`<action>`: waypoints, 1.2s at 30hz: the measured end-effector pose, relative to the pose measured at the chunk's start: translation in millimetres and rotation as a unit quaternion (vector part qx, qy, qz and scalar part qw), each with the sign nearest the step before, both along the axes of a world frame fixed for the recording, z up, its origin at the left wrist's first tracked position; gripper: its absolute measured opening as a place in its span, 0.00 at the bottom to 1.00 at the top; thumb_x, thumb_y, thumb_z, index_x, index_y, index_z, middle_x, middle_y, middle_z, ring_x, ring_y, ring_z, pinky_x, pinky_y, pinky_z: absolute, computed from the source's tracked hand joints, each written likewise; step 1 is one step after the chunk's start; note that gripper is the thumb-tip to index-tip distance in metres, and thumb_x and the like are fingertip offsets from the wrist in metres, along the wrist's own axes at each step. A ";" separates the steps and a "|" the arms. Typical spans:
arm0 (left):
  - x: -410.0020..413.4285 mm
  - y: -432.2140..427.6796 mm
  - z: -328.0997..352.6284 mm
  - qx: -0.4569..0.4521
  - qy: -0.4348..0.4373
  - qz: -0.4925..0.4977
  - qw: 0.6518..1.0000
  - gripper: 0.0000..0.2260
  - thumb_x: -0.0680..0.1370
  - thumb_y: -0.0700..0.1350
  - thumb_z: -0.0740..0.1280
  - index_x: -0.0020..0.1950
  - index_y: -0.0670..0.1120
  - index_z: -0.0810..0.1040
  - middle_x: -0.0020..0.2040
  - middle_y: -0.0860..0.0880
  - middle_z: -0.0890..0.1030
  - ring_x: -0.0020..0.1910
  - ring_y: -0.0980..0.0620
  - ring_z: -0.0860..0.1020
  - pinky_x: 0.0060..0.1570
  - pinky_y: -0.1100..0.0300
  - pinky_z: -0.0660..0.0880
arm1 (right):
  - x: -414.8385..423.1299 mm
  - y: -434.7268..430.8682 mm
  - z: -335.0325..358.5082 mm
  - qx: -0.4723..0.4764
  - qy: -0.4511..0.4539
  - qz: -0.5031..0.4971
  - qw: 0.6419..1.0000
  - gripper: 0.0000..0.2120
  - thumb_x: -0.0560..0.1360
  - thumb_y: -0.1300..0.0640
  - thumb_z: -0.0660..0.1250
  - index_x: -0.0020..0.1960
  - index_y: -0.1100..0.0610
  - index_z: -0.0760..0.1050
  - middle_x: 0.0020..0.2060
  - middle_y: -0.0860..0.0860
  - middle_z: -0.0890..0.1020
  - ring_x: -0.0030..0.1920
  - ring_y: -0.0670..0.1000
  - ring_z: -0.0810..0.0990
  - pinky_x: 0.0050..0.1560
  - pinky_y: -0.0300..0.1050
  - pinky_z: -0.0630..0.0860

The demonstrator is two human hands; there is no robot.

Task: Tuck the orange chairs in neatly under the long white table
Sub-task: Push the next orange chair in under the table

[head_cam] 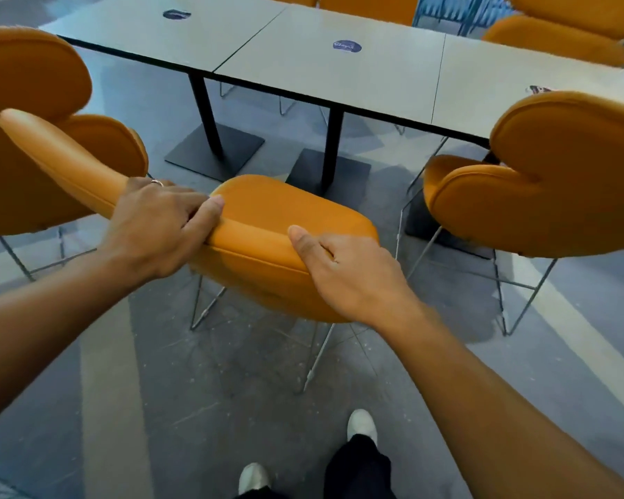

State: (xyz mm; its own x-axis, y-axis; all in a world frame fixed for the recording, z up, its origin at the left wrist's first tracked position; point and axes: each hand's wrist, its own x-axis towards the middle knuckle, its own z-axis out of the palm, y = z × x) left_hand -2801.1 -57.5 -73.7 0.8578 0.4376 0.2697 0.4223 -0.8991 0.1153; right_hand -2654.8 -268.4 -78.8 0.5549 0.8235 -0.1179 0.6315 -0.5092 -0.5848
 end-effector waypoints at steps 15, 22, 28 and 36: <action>16.2 8.4 -7.5 0.037 -0.069 -0.027 0.997 0.26 0.81 0.58 0.48 0.35 0.50 0.79 0.31 0.50 0.76 0.28 0.53 0.70 0.37 0.59 0.60 | -6.3 21.7 -25.0 0.128 -0.218 -0.161 0.954 0.32 0.78 0.34 0.50 0.27 0.54 0.71 0.22 0.48 0.70 0.24 0.49 0.71 0.28 0.43 0.71; 63.4 -15.6 -8.9 0.058 -0.070 -0.033 0.995 0.28 0.81 0.61 0.49 0.33 0.49 0.79 0.30 0.52 0.75 0.29 0.52 0.71 0.29 0.58 0.64 | 59.0 0.8 -31.2 0.148 -0.228 -0.160 0.949 0.30 0.78 0.35 0.52 0.29 0.55 0.73 0.23 0.49 0.73 0.27 0.51 0.73 0.29 0.48 0.73; 118.9 -47.7 -5.7 0.052 -0.074 -0.030 0.995 0.29 0.80 0.64 0.48 0.33 0.48 0.77 0.31 0.51 0.74 0.31 0.50 0.71 0.31 0.57 0.61 | 129.6 -18.2 -28.5 0.161 -0.223 -0.159 0.948 0.24 0.77 0.37 0.53 0.27 0.49 0.67 0.23 0.47 0.71 0.28 0.51 0.72 0.30 0.45 0.67; 170.3 -71.7 -4.4 0.020 -0.078 -0.012 0.997 0.30 0.80 0.64 0.48 0.36 0.47 0.78 0.33 0.48 0.77 0.33 0.50 0.71 0.35 0.56 0.64 | 191.6 -28.0 -29.1 0.182 -0.198 -0.152 0.951 0.22 0.77 0.39 0.54 0.27 0.45 0.65 0.24 0.44 0.70 0.29 0.51 0.72 0.34 0.43 0.64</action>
State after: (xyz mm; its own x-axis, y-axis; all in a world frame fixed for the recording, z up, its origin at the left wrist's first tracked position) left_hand -2630.8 -129.2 -78.0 0.8139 0.4041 0.4175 0.3810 -0.9137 0.1415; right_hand -2463.2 -296.4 -107.9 0.7148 0.5651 0.4120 0.6955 -0.5128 -0.5034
